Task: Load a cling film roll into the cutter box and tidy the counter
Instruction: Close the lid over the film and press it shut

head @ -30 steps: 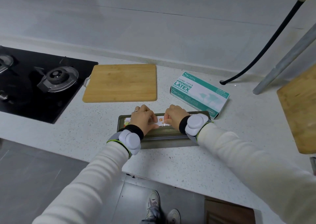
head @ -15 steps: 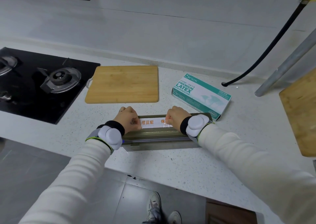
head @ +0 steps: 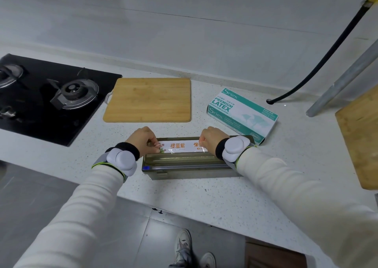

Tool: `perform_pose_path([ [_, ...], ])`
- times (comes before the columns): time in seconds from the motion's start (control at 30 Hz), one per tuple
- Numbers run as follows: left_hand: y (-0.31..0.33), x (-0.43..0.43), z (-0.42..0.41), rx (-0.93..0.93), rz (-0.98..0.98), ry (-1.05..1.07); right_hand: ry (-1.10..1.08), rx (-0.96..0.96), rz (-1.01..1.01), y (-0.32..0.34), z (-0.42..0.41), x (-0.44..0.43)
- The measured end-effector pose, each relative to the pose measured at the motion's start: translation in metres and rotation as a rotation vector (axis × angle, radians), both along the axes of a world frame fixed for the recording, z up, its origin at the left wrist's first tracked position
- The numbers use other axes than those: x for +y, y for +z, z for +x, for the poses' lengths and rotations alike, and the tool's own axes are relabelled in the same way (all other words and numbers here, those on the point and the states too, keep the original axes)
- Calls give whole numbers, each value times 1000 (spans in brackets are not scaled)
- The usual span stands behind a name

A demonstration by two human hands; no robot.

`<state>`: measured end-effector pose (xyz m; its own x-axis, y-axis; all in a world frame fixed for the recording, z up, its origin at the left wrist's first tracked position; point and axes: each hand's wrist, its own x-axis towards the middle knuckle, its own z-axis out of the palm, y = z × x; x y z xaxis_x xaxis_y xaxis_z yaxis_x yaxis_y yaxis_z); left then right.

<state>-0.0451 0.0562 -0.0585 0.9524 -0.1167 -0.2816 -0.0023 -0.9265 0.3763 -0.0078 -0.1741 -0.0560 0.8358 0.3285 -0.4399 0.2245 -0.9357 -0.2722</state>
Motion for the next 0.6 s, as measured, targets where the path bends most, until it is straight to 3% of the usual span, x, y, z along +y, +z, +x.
perform_pose_path([
  [0.27,-1,2,1,-49,-58,133,-25,37,-14,2,3,3],
  [0.6,-8,-8,2,-118,3,257,-79,34,9,-2,5,5],
])
